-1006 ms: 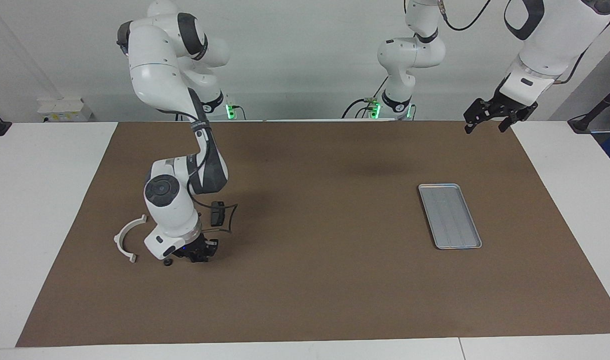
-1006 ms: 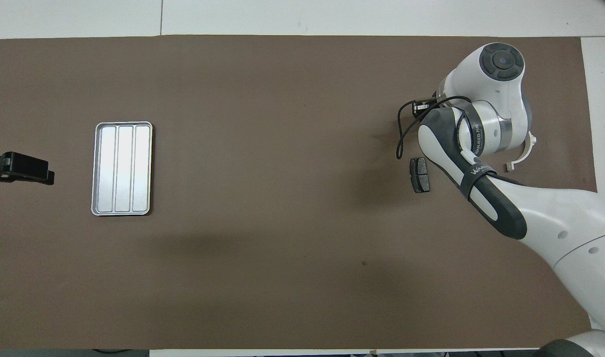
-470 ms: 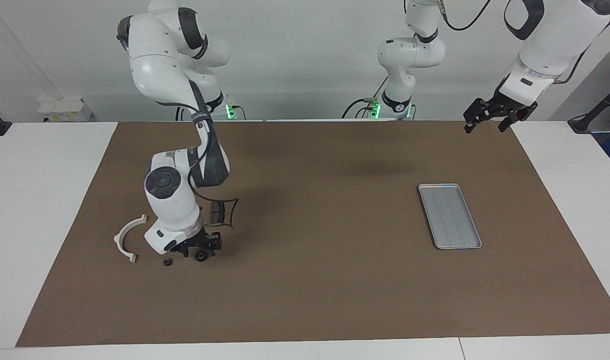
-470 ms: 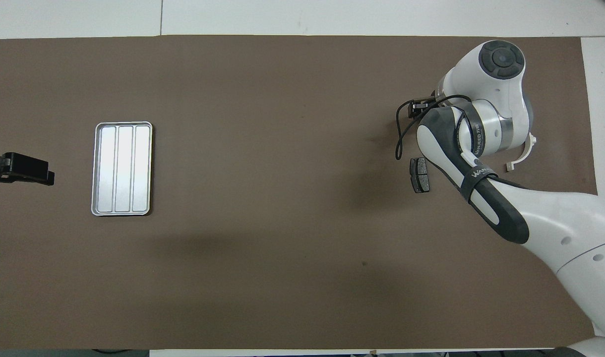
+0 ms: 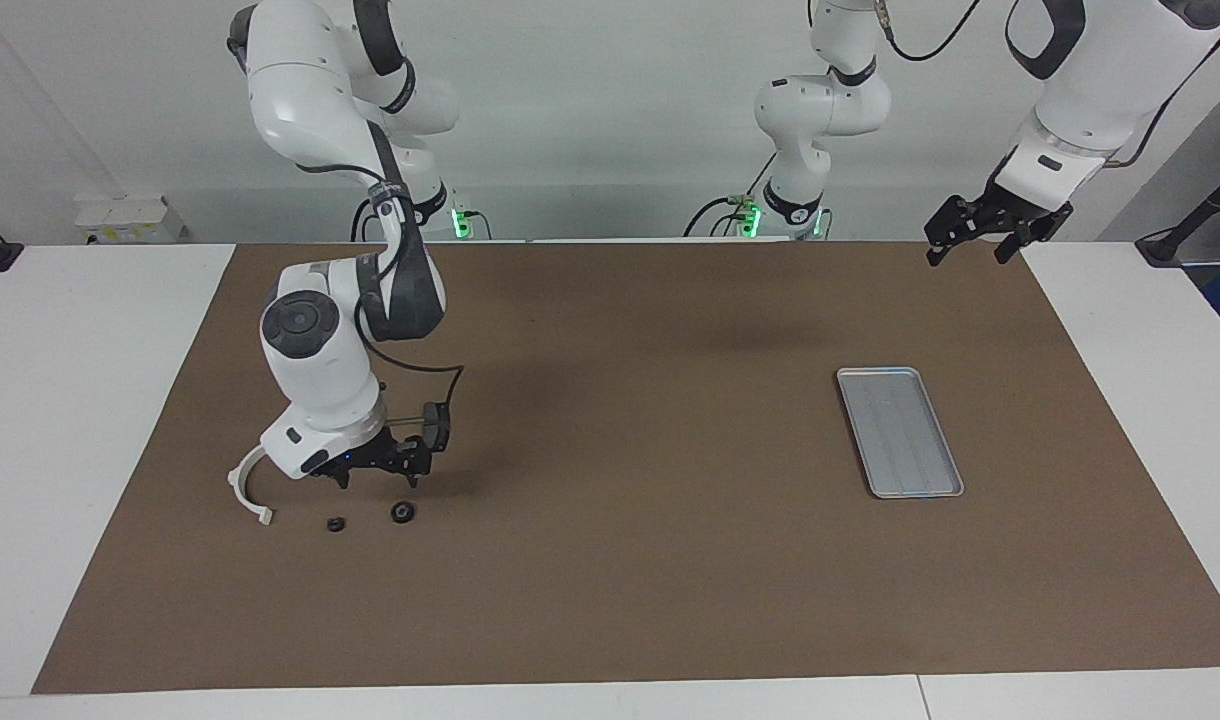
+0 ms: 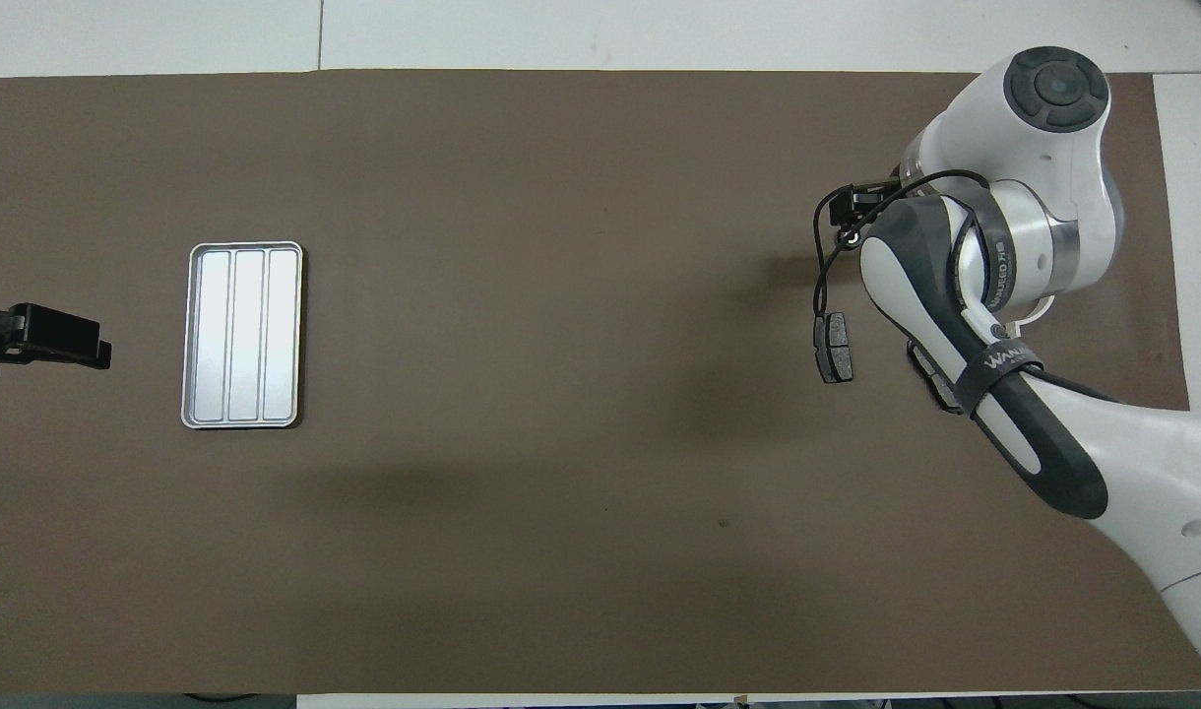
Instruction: Place bearing gear from tray to pile
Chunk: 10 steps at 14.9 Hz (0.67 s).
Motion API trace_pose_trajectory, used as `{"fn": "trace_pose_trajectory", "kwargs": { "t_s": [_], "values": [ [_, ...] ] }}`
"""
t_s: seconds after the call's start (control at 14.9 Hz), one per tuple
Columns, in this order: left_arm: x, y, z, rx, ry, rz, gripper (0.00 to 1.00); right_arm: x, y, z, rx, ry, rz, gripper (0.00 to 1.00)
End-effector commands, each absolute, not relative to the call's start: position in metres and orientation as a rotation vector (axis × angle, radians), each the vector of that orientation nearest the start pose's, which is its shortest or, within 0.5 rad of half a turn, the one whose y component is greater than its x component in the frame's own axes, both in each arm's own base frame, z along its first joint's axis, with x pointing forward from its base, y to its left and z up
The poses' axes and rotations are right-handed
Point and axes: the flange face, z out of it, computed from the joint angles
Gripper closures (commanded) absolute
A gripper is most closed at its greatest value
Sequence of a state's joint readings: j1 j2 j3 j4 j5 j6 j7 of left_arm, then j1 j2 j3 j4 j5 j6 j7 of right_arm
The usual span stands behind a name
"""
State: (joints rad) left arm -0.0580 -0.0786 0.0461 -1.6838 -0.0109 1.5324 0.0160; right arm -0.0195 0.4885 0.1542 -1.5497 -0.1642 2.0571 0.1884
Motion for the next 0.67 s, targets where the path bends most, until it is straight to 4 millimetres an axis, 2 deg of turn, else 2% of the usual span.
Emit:
{"fn": "trace_pose_trajectory", "kwargs": {
  "t_s": [0.0,0.07,0.13,0.27,0.4,0.6],
  "values": [
    [0.514,-0.007,0.613,-3.142,0.066,0.114,0.0,0.67,0.064,0.409,-3.224,-0.038,-0.067,0.0],
    [0.514,-0.007,0.613,-3.142,0.066,0.111,0.0,0.664,0.063,0.423,-3.232,-0.061,-0.052,0.0],
    [0.514,-0.007,0.612,-3.142,0.066,0.111,0.0,0.653,0.061,0.446,-3.231,-0.052,-0.045,0.0],
    [0.514,-0.007,0.611,-3.142,0.066,0.111,0.0,0.621,0.061,0.491,-3.191,-0.024,-0.053,0.0],
    [0.514,-0.007,0.611,-3.142,0.066,0.102,0.0,0.587,0.06,0.525,-3.185,-0.109,-0.047,0.0],
    [0.515,-0.008,0.612,-3.142,0.071,0.099,0.0,0.549,0.065,0.572,-3.186,-0.154,0.004,0.0]
  ]
}}
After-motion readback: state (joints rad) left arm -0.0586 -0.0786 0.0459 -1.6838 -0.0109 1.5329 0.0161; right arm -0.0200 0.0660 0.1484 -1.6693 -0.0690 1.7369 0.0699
